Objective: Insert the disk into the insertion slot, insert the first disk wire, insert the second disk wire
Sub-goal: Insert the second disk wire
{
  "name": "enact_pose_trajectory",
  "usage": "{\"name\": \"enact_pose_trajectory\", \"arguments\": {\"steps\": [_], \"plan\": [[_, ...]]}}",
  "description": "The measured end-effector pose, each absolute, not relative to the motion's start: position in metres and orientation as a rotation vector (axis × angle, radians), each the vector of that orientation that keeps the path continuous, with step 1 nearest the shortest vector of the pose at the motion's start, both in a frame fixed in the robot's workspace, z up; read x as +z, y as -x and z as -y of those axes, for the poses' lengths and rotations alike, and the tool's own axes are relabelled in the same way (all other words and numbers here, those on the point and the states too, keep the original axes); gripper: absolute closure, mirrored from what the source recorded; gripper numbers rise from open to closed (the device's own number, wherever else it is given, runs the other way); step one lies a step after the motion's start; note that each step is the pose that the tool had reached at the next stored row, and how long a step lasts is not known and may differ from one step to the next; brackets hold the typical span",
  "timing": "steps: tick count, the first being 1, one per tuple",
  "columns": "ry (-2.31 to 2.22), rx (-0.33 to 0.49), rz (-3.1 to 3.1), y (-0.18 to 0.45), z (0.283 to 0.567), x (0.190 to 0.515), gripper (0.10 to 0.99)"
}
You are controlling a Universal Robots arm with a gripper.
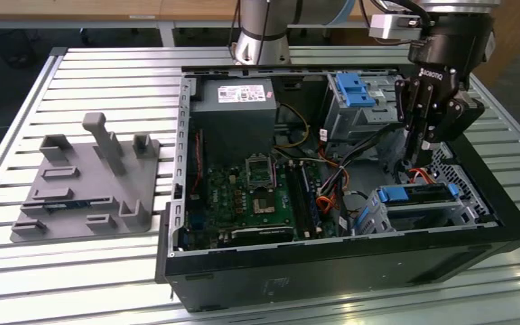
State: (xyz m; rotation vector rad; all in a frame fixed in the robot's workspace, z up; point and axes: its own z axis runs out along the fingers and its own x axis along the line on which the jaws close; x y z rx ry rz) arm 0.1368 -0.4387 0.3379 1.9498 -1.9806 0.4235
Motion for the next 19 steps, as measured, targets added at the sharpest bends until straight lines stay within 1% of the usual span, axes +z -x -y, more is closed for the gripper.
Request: {"name": "enact_pose_trajectory", "arguments": {"steps": [11,12,13,14,15,19], "plan": [[-1.950,0.423,1.980,-0.1371,0.4368,0.3350,0.788],[-1.950,0.423,1.980,-0.1371,0.4367,0.3350,0.804],[-1.950,0.423,1.980,-0.1371,0.4366,0.3349,0.871],[-1.950,0.423,1.980,-0.1371,0.4365,0.3348,0.871],[-1.950,0.423,1.980,-0.1371,0.4365,0.3347,0.933],[-1.950,0.423,1.980,-0.1371,0.4365,0.3341,0.933]]}}
